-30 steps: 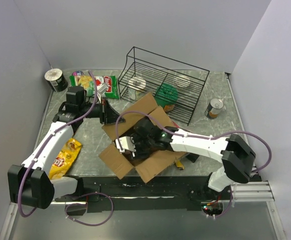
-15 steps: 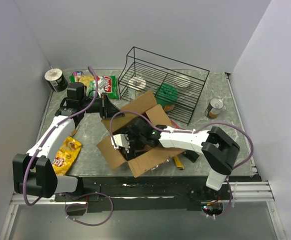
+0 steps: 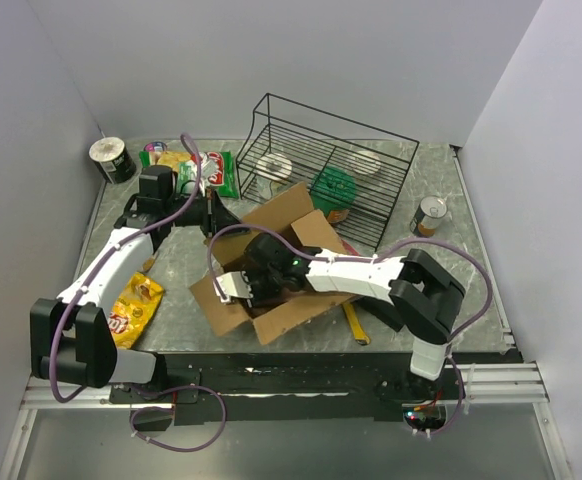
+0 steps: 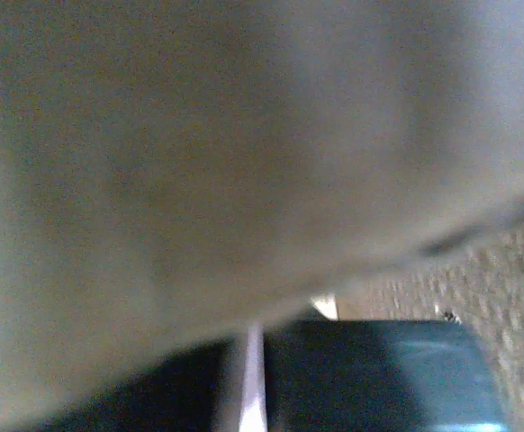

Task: Unpack the express box

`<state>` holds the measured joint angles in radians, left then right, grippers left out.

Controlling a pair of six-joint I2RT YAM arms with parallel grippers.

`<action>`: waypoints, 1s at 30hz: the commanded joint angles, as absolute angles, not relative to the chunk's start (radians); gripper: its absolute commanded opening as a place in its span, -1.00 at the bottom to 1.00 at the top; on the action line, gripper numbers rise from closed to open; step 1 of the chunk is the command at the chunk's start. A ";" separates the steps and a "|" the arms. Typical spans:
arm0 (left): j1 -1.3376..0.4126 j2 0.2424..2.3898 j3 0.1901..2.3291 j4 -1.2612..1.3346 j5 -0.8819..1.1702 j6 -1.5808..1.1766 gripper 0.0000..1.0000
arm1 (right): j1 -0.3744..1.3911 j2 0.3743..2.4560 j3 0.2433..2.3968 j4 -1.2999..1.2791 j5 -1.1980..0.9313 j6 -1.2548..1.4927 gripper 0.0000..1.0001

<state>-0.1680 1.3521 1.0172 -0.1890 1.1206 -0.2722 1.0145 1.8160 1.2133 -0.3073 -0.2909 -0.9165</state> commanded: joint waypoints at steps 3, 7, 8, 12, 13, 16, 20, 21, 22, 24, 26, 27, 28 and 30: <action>-0.184 1.325 1.065 -0.334 1.149 -0.217 -0.97 | 0.983 1.685 1.222 -0.558 -0.236 -0.897 -1.00; -0.183 1.295 1.089 -0.385 1.128 -0.166 -0.98 | 0.963 1.568 1.353 -0.650 -0.320 -0.825 -1.00; -0.183 1.286 1.089 -0.393 1.124 -0.160 -0.98 | 0.953 1.533 1.400 -0.666 -0.362 -0.795 -1.00; -0.184 1.237 1.081 -0.406 1.106 -0.124 -0.97 | 0.943 1.465 1.453 -0.680 -0.423 -0.741 -1.00; -0.184 1.229 1.077 -0.408 1.098 -0.121 -0.98 | 0.943 1.456 1.456 -0.680 -0.431 -0.733 -1.00; -0.184 1.207 1.065 -0.425 1.085 -0.101 -0.98 | 0.943 1.419 1.471 -0.689 -0.453 -0.703 -1.00; -0.183 1.174 1.068 -0.427 1.075 -0.087 -0.97 | 0.945 1.443 1.473 -0.764 -0.439 -0.721 -0.91; -0.183 1.157 1.065 -0.414 1.080 -0.097 -0.98 | 0.945 1.447 1.459 -0.764 -0.431 -0.729 -0.81; -0.184 1.146 1.062 -0.385 1.088 -0.103 -0.98 | 0.946 1.444 1.401 -0.741 -0.428 -0.748 -0.66; -0.184 1.135 1.046 -0.362 1.107 -0.136 -0.98 | 0.956 1.436 1.318 -0.633 -0.405 -0.762 -0.14; -0.184 1.135 1.029 -0.345 1.121 -0.162 -0.97 | 0.980 1.442 1.229 -0.582 -0.374 -0.782 0.11; -0.184 1.132 1.022 -0.339 1.120 -0.170 -0.97 | 0.988 1.446 1.201 -0.553 -0.368 -0.791 0.16; -0.184 1.129 1.003 -0.334 1.118 -0.175 -0.98 | 1.008 1.457 1.151 -0.507 -0.350 -0.814 0.19; -0.184 1.124 0.983 -0.334 1.103 -0.176 -0.98 | 1.025 1.479 1.117 -0.474 -0.339 -0.834 0.26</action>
<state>-0.1806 1.1519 1.0111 -0.3981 1.0683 -0.1520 0.9833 1.4551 1.1778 -0.5987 -0.3782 -0.7815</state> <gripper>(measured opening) 0.047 0.610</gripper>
